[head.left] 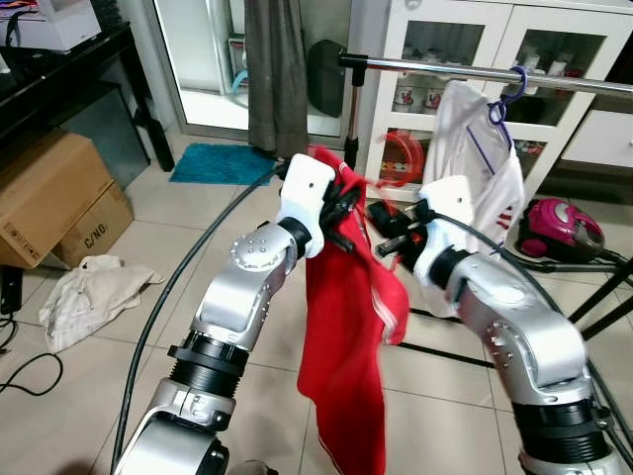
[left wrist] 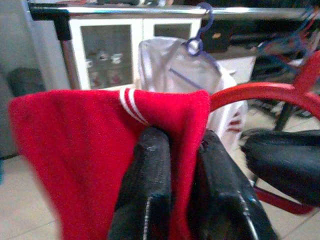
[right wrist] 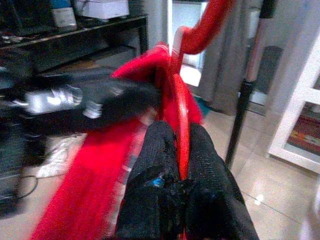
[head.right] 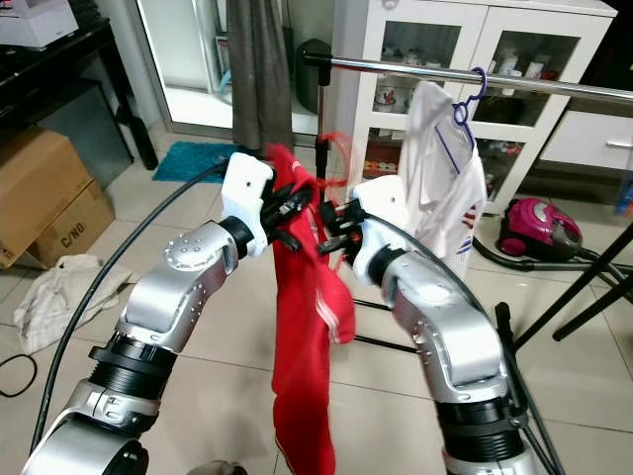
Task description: Hang hanger
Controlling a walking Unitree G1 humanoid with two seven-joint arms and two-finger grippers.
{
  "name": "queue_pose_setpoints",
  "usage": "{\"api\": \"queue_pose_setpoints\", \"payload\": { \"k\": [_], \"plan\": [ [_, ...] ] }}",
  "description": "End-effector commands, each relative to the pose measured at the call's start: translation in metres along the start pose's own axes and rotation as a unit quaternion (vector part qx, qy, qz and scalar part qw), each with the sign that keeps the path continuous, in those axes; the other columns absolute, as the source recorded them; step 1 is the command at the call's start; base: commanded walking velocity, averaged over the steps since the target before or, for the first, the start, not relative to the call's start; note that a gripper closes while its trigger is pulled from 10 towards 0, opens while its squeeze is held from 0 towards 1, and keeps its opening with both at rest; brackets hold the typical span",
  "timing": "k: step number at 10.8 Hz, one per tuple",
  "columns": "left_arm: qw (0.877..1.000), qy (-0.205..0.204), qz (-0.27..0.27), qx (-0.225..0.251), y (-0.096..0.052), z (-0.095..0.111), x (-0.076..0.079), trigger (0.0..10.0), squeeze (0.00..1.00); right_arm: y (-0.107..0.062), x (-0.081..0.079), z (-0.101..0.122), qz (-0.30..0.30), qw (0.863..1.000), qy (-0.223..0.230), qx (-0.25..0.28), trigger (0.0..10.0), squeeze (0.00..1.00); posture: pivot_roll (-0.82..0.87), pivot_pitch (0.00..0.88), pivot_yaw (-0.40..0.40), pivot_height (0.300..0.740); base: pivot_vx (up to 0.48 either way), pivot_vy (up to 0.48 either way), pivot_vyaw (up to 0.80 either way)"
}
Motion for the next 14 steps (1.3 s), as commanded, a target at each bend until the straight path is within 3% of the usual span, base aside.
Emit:
{"api": "queue_pose_setpoints", "payload": {
  "k": [1, 3, 4, 5, 6, 7, 8, 9, 10, 13, 14],
  "plan": [
    [0.999, 0.007, 0.010, 0.042, -0.005, 0.021, -0.010, 10.0, 1.00, -0.008, 0.018, -0.004, -0.052, 0.999, -0.001, -0.011, 0.0, 0.00, 0.06, 0.000, 0.026, 0.740, 0.000, 0.000, 0.00],
    [0.999, -0.004, 0.005, 0.054, -0.009, 0.023, -0.008, 10.0, 1.00, -0.008, 0.018, -0.004, -0.057, 0.998, -0.007, -0.011, 0.0, 0.00, 0.06, 0.000, 0.028, 0.740, 0.000, 0.000, 0.00],
    [0.998, -0.016, 0.002, 0.058, -0.013, 0.023, -0.008, 10.0, 0.15, -0.008, 0.018, -0.004, -0.060, 0.998, -0.007, -0.009, 0.0, 0.00, 0.06, 0.000, 0.028, 0.740, 0.000, 0.000, 0.00],
    [0.998, -0.036, 0.000, 0.053, -0.016, 0.018, -0.008, 10.0, 0.00, -0.008, 0.018, -0.002, -0.060, 0.998, -0.006, -0.007, 0.0, 0.00, 0.06, 0.000, 0.027, 0.740, 0.000, 0.000, 0.00],
    [0.996, -0.065, -0.033, 0.043, -0.018, 0.009, -0.002, 10.0, 1.00, -0.008, 0.017, -0.001, -0.059, 0.998, -0.005, -0.004, 0.0, 0.00, 0.06, 0.000, 0.025, 0.740, 0.000, 0.000, 0.00],
    [0.996, -0.065, -0.057, 0.019, -0.018, -0.003, 0.005, 10.0, 1.00, -0.007, 0.015, 0.001, -0.054, 0.999, -0.005, -0.001, 0.0, 0.00, 0.05, 0.000, 0.026, 0.740, 0.000, 0.000, 0.00],
    [0.998, -0.047, -0.038, -0.006, -0.016, -0.017, 0.002, 10.0, 1.00, -0.006, 0.011, 0.006, -0.048, 0.999, -0.005, 0.006, 0.0, 0.00, 0.05, 0.000, 0.027, 0.740, 0.000, 0.000, 0.00],
    [0.998, -0.058, -0.039, -0.007, -0.015, -0.022, 0.001, 10.0, 0.92, -0.006, 0.009, 0.009, -0.043, 0.999, -0.005, 0.011, 0.0, 0.00, 0.05, 0.000, 0.026, 0.740, 0.000, 0.000, 0.00],
    [0.996, -0.070, -0.058, 0.000, -0.014, -0.023, 0.003, 10.0, 0.00, -0.006, 0.006, 0.012, -0.036, 0.999, -0.005, 0.015, 0.0, 0.00, 0.05, 0.000, 0.024, 0.740, 0.000, 0.000, 0.00],
    [0.990, -0.092, -0.104, 0.028, -0.002, -0.013, 0.004, 10.0, 0.00, -0.006, 0.002, 0.015, -0.025, 1.000, -0.007, 0.018, 0.0, 0.00, 0.04, 0.000, 0.028, 0.740, 0.000, 0.000, 0.00],
    [0.991, -0.092, -0.090, 0.035, -0.001, -0.010, 0.001, 10.0, 0.00, -0.006, 0.001, 0.014, -0.024, 1.000, -0.007, 0.015, 0.0, 0.00, 0.04, 0.000, 0.033, 0.740, 0.000, 0.000, 0.00]
  ]
}}
Point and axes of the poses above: a point about 5 cm out from each wrist's last joint towards the gripper, its own y axis pointing out of the wrist towards the gripper, its own z axis along the axis of the wrist's last joint, x = y × z, the point moved 1 cm from there along y, pointing out of the wrist towards the gripper, and after that the axes turned 1 degree about -y, right-handed, at the moved point
